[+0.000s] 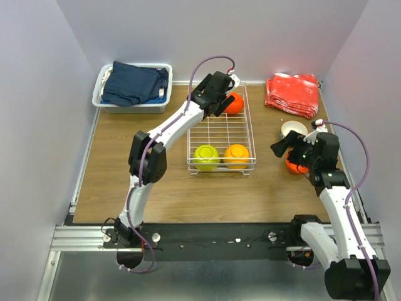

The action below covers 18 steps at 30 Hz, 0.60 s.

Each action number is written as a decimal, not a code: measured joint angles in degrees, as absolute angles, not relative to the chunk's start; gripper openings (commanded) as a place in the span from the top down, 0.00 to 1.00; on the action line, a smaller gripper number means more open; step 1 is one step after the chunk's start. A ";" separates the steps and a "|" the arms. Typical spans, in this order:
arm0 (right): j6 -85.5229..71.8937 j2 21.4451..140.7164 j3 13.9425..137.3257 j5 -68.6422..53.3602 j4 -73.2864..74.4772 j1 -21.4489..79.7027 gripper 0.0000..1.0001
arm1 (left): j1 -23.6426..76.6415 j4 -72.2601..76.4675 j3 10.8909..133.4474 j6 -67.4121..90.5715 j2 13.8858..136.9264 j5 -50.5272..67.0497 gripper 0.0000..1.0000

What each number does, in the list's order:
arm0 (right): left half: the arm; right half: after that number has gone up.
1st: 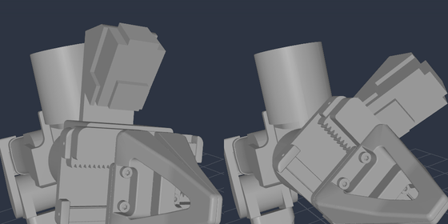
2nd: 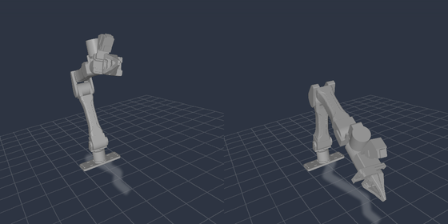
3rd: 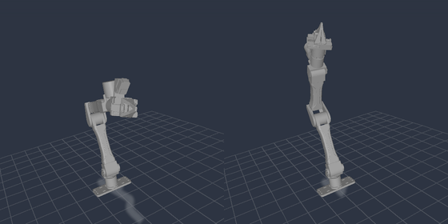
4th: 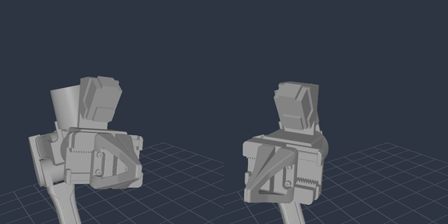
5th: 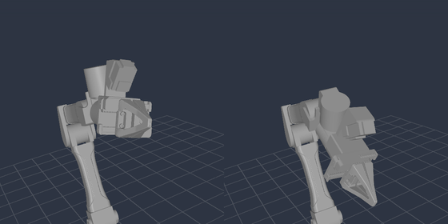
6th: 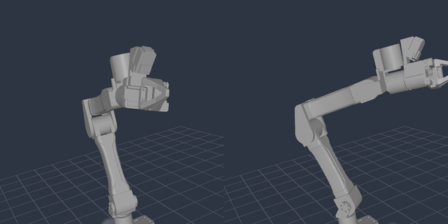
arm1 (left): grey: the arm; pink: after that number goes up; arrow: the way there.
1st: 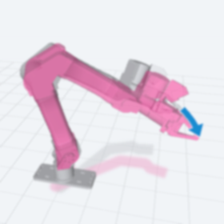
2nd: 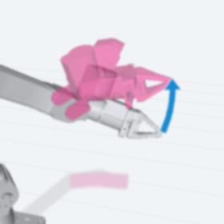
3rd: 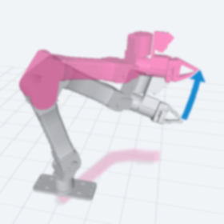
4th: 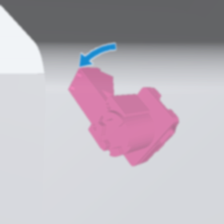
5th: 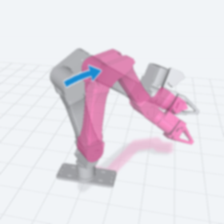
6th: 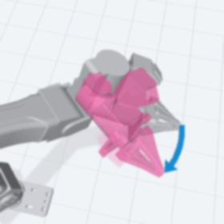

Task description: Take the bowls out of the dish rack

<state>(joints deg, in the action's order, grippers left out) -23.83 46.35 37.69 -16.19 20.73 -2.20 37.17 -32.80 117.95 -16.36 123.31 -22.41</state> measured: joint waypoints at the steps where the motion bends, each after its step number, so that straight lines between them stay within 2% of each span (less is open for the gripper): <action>1: -23.83 46.35 37.69 -16.19 20.69 -2.15 0.05 | 37.23 -32.64 119.22 -16.56 124.29 -23.07 0.03; 7: -23.42 46.37 37.65 -16.21 20.53 -1.43 0.05 | 37.41 -29.69 124.38 -19.05 130.58 -28.03 0.08; 18: -22.85 46.37 37.10 -16.23 20.21 -1.08 0.05 | 37.58 -21.50 125.23 -26.68 139.48 -33.91 0.13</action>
<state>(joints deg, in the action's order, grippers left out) -22.85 46.37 37.10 -16.23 20.21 -1.08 37.58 -21.50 125.23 -26.68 139.48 -33.91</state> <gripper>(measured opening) 0.951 0.876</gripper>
